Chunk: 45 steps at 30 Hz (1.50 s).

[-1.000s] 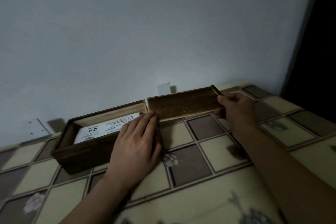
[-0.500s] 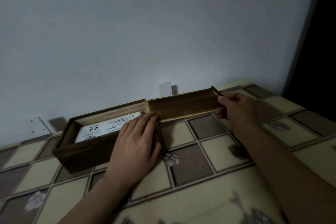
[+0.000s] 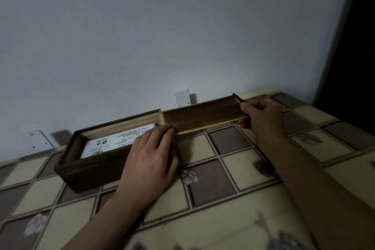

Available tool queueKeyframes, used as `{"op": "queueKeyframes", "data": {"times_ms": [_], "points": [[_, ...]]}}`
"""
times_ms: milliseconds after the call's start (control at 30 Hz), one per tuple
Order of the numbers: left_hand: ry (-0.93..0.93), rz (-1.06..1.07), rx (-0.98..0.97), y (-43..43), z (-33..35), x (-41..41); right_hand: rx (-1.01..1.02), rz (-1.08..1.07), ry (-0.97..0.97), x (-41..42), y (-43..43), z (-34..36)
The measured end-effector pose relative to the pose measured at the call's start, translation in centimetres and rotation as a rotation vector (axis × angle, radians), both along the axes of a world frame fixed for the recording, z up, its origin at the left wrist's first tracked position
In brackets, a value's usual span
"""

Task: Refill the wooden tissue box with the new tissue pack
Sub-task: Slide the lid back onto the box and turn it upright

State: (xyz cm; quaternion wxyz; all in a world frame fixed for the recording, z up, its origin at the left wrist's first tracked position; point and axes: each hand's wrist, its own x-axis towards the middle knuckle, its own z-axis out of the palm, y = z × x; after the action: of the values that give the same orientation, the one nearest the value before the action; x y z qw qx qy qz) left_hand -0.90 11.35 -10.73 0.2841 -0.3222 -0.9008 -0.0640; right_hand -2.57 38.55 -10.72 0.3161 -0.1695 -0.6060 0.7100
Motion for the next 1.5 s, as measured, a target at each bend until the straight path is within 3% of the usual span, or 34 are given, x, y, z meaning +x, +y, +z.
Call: {"op": "queueKeyframes", "data": {"times_ms": [667, 1500], "points": [[0.043, 0.05, 0.025, 0.0, 0.2, -0.1, -0.025, 0.079, 0.072, -0.1, -0.5, 0.1], [-0.028, 0.11, 0.001, -2.3, 1.0, 0.5, 0.135, 0.138, 0.096, 0.1, -1.6, -1.0]]}}
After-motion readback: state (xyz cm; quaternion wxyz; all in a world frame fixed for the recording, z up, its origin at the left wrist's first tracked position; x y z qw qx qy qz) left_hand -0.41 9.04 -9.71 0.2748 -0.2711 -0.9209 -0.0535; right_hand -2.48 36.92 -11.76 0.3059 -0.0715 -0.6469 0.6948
